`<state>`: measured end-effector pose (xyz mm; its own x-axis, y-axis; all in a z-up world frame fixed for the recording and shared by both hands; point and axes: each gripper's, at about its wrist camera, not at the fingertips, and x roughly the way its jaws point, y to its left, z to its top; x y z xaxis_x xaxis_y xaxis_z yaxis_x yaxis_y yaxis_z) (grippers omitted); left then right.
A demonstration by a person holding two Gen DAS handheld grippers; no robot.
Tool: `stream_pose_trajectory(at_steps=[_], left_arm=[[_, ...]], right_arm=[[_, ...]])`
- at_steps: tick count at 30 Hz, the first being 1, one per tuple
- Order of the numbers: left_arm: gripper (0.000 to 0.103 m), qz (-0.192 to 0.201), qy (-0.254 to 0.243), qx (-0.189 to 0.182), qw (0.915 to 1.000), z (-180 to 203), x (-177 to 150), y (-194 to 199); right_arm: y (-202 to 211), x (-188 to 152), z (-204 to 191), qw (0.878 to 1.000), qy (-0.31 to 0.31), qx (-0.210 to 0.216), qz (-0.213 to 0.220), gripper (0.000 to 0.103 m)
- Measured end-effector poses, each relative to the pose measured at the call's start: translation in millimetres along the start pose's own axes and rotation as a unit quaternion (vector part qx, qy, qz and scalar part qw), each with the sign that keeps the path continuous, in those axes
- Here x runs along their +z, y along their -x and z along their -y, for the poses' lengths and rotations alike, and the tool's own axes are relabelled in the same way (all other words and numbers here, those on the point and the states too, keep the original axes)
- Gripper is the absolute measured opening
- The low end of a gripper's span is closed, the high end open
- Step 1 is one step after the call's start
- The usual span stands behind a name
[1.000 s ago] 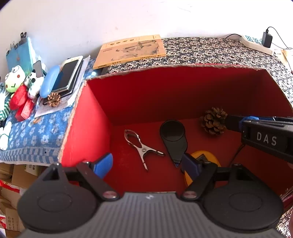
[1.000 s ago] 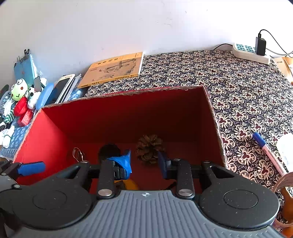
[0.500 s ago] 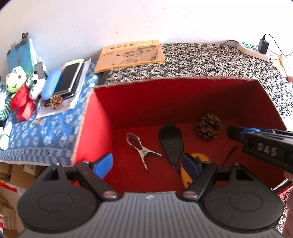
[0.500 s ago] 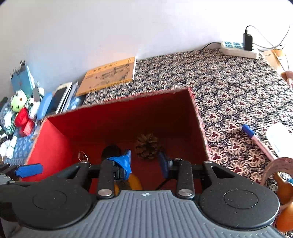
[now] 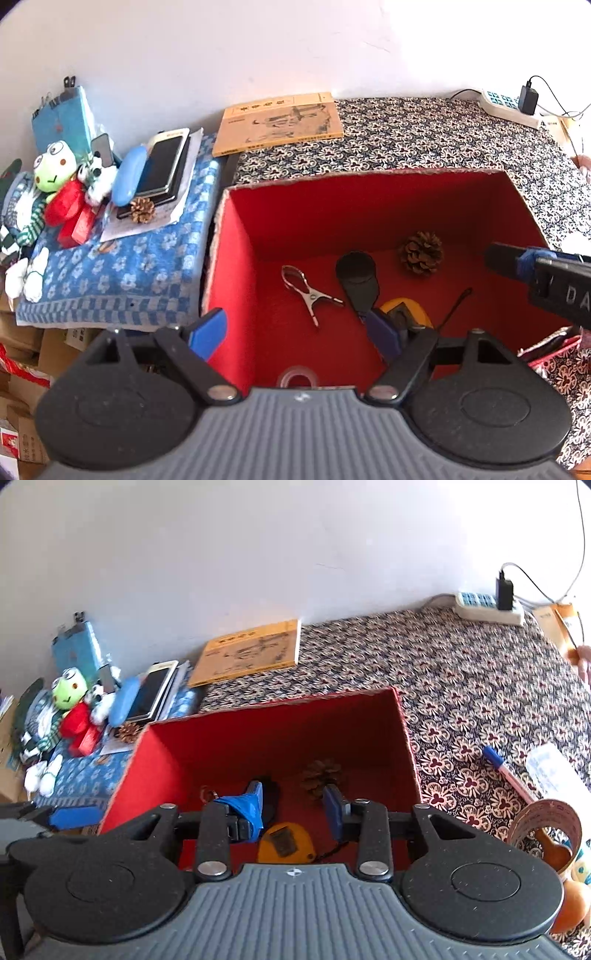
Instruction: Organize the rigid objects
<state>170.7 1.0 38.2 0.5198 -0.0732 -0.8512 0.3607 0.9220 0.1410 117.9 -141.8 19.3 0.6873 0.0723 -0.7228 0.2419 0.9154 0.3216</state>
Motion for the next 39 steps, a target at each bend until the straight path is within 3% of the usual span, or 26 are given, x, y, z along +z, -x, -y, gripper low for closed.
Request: stream_pose_trajectory(at_steps=[12, 28, 39], left_arm=[[0.079, -0.016, 0.038, 0.001, 0.9992, -4.1, -21.4, 21.9], [0.079, -0.062, 0.051, 0.014, 0.9967, 46.3, -71.7, 30.5], [0.079, -0.103, 0.061, 0.033, 0.9923, 58.2, -98.6, 32.7]], right_arm=[[30.6, -16.4, 6.0, 1.000, 0.009, 0.015, 0.000, 0.019], [52.5, -58.0, 37.7, 0.997, 0.015, 0.031, -0.062, 0.020], [51.9, -80.2, 42.8, 0.992, 0.009, 0.059, -0.111, 0.020]])
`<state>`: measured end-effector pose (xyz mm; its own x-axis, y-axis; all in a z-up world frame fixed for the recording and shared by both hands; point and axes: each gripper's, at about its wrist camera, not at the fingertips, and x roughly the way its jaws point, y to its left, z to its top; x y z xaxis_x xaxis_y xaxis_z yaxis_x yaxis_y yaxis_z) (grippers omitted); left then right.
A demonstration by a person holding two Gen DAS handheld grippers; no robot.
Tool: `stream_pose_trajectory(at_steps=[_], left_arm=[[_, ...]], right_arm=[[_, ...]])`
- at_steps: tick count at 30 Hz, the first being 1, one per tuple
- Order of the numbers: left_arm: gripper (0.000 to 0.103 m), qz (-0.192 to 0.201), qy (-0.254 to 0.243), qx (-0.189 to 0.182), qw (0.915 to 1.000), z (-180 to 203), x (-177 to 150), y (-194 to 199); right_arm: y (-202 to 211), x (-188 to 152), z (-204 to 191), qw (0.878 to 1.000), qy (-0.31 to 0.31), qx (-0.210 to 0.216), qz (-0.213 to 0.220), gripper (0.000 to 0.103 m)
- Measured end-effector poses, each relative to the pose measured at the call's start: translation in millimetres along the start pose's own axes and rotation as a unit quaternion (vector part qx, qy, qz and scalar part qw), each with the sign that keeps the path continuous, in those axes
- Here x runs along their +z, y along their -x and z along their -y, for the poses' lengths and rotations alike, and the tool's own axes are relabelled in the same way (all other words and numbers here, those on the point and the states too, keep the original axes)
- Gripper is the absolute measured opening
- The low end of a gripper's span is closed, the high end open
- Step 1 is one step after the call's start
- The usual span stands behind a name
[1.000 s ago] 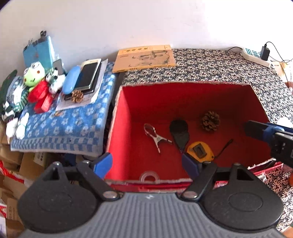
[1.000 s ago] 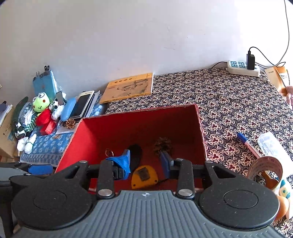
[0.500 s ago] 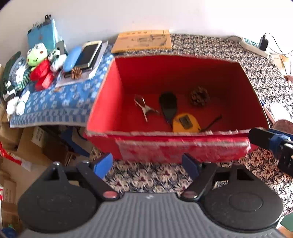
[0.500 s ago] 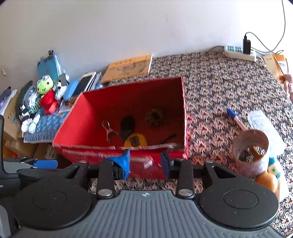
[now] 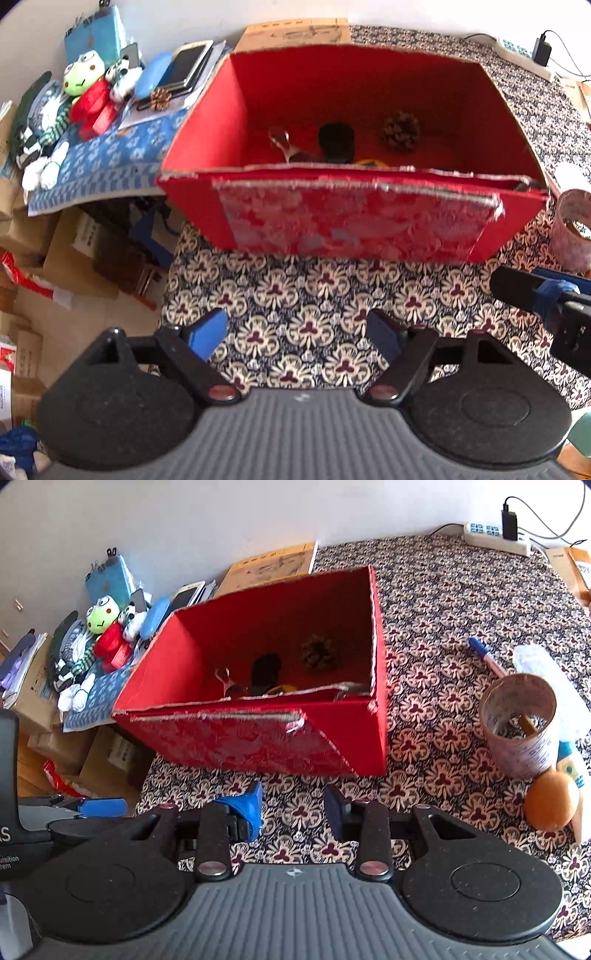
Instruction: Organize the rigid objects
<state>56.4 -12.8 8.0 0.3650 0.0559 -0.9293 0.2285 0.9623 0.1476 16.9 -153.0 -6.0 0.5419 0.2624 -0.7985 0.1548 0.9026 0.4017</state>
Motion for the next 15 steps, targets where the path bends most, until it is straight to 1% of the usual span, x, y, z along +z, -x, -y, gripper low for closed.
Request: stream_pose_trajectory(at_steps=[6, 11, 15], left_arm=[[0.079, -0.020, 0.006, 0.003, 0.9998, -1.7, -7.7, -2.1], [0.079, -0.029, 0.007, 0.009, 0.9995, -4.0, -9.4, -4.0], [0.079, -0.029, 0.006, 0.009, 0.9995, -7.7, -4.4, -4.4]], right_arm=[[-2.3, -1.2, 0.5, 0.999, -0.012, 0.019, -0.027, 0.020], [-3.7, 1.3, -0.7, 0.999, -0.018, 0.028, -0.033, 0.020], [-3.6, 9.0, -3.4, 0.999, -0.023, 0.033, -0.034, 0.020]])
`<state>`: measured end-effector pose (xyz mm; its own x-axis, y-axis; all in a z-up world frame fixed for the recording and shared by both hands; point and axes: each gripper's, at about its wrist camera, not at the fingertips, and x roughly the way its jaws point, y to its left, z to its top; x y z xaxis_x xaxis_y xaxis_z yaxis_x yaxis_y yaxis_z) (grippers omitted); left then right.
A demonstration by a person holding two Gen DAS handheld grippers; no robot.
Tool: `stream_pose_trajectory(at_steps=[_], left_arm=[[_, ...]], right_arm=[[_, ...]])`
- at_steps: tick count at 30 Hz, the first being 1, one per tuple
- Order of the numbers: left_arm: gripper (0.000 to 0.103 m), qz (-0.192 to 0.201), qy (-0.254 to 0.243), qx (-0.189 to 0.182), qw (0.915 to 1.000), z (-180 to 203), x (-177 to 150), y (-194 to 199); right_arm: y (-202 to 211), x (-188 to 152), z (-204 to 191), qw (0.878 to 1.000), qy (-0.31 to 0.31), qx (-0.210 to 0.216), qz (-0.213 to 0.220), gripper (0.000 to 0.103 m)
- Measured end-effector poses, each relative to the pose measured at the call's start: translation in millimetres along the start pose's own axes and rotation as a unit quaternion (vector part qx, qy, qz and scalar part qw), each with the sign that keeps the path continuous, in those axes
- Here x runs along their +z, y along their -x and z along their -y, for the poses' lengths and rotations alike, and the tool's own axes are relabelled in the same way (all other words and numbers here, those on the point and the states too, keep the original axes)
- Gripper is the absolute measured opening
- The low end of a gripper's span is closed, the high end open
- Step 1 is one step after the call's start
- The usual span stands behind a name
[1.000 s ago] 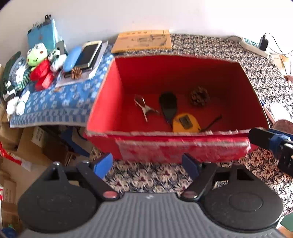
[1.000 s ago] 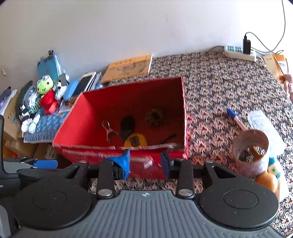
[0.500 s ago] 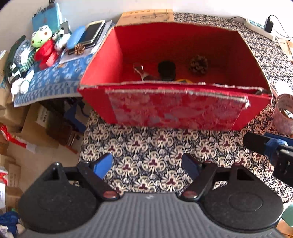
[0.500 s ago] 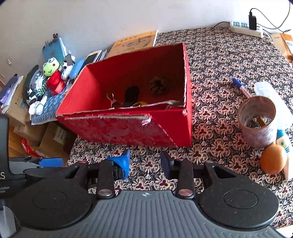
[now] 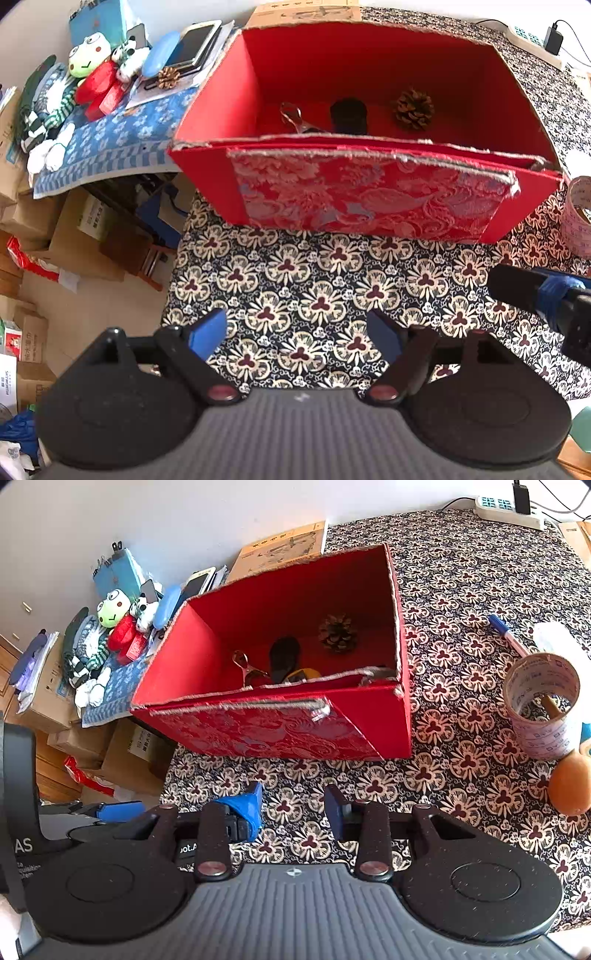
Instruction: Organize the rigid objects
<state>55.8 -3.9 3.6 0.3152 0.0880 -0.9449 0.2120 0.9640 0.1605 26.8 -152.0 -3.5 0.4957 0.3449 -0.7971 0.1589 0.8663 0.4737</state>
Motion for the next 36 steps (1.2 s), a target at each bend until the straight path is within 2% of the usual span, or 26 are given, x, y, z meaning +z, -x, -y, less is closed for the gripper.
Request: stream_pose_trajectory(at_steps=[6, 16, 24, 36], left_arm=[[0.079, 0.012, 0.001, -0.011, 0.9999, -8.4, 18.0, 5.5], [0.079, 0.058, -0.008, -0.026, 0.9980, -23.7, 58.1, 16.8], [0.080, 0.092, -0.032, -0.037, 0.9946, -28.4, 85.2, 13.4], [0.080, 0.111, -0.064, -0.042, 0.9909, -27.4, 110.5, -7.5]], right_arm=[[7.2, 17.3, -9.9, 1.000, -0.001, 0.008, 0.016, 0.020], [4.6, 47.2, -28.4, 0.998, 0.017, -0.004, 0.066, 0.021], [-12.2, 63.1, -28.0, 0.995, 0.009, -0.030, 0.097, 0.021], [-38.6, 73.9, -26.3, 0.991, 0.010, -0.069, 0.117, 0.021]])
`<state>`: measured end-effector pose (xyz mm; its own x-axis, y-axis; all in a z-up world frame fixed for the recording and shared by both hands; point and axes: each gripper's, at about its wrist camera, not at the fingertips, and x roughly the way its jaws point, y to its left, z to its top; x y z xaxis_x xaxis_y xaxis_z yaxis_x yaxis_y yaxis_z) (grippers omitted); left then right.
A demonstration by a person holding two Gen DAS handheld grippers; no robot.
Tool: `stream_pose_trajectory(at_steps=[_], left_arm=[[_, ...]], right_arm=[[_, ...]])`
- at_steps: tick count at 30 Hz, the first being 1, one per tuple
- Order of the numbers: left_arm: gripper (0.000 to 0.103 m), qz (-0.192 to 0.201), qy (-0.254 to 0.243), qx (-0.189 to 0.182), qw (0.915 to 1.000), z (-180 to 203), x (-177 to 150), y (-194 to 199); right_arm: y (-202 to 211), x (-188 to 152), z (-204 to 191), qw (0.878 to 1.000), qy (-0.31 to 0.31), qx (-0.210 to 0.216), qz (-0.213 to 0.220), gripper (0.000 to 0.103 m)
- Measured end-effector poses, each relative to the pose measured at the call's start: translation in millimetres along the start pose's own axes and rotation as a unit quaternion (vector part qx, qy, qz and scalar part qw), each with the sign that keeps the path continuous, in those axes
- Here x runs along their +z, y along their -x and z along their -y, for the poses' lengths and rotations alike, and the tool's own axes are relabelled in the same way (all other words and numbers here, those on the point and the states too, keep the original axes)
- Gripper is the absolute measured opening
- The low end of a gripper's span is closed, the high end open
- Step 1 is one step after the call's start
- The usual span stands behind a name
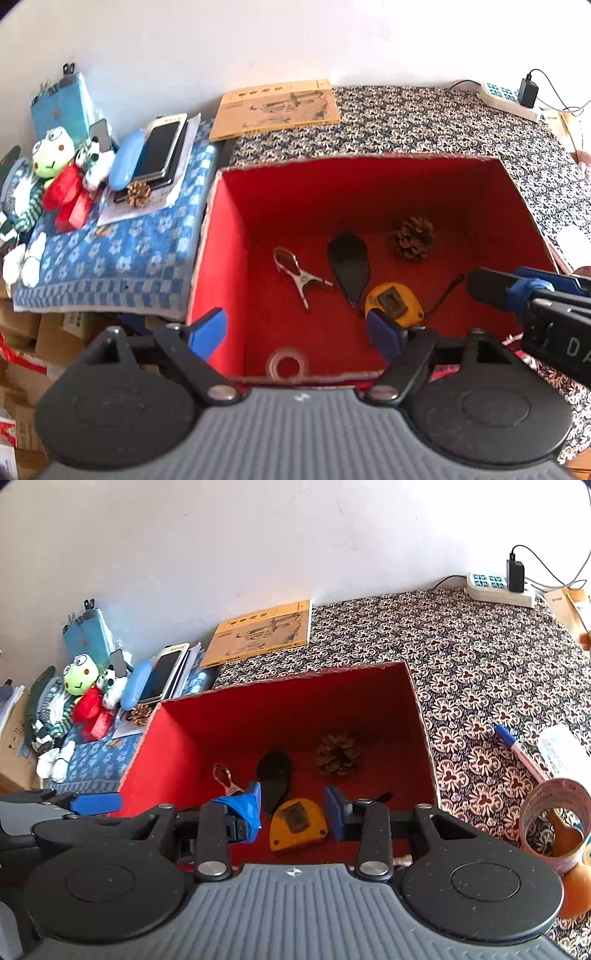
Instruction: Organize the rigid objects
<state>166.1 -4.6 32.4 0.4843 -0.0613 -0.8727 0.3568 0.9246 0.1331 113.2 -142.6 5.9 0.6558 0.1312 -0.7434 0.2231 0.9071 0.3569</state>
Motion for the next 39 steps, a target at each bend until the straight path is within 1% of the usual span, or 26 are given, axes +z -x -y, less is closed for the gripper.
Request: stream_pose_trajectory(at_steps=[2, 7, 12, 18, 26, 32, 34, 37, 39], left_arm=[[0.080, 0.000, -0.003, 0.003, 1.0000, -0.7, 1.5, -6.3], [0.080, 0.008, -0.005, -0.011, 0.9999, -5.8, 4.4, -19.7], [0.080, 0.018, -0.012, -0.006, 0.9997, -2.6, 3.6, -38.3], [0.080, 0.014, -0.003, -0.027, 0.9995, -6.9, 5.5, -60.5], [0.079, 0.022, -0.007, -0.039, 0.9990, -7.6, 12.9, -74.1], [0.079, 0.029, -0.013, -0.027, 0.9991, -5.6, 17.7, -75.6], [0.079, 0.036, -0.022, -0.020, 0.9989, -3.2, 19.3, -73.6], [0.080, 0.052, -0.034, -0.008, 0.9980, 1.1, 21.9, -68.1], [0.080, 0.056, -0.033, -0.002, 0.9979, 2.4, 24.2, -69.3]], right_arm=[[-5.6, 0.4, -0.3, 1.000, 0.001, -0.004, 0.001, 0.021], [-21.1, 0.9, 2.1, 1.000, 0.006, -0.007, 0.012, 0.022], [-39.4, -1.3, 10.5, 1.000, -0.001, -0.009, 0.021, 0.022], [-52.0, 0.4, 13.6, 0.999, 0.005, -0.016, 0.045, 0.022], [-65.5, 2.2, 13.7, 0.998, 0.011, -0.017, 0.053, 0.022], [-66.1, 4.2, 12.0, 0.998, 0.015, -0.016, 0.056, 0.022], [-66.6, 5.0, 11.7, 0.998, 0.019, -0.016, 0.055, 0.022], [-68.8, 5.5, 15.4, 0.999, 0.004, -0.011, 0.049, 0.022], [-70.9, 5.1, 18.4, 0.999, -0.007, -0.009, 0.044, 0.022]])
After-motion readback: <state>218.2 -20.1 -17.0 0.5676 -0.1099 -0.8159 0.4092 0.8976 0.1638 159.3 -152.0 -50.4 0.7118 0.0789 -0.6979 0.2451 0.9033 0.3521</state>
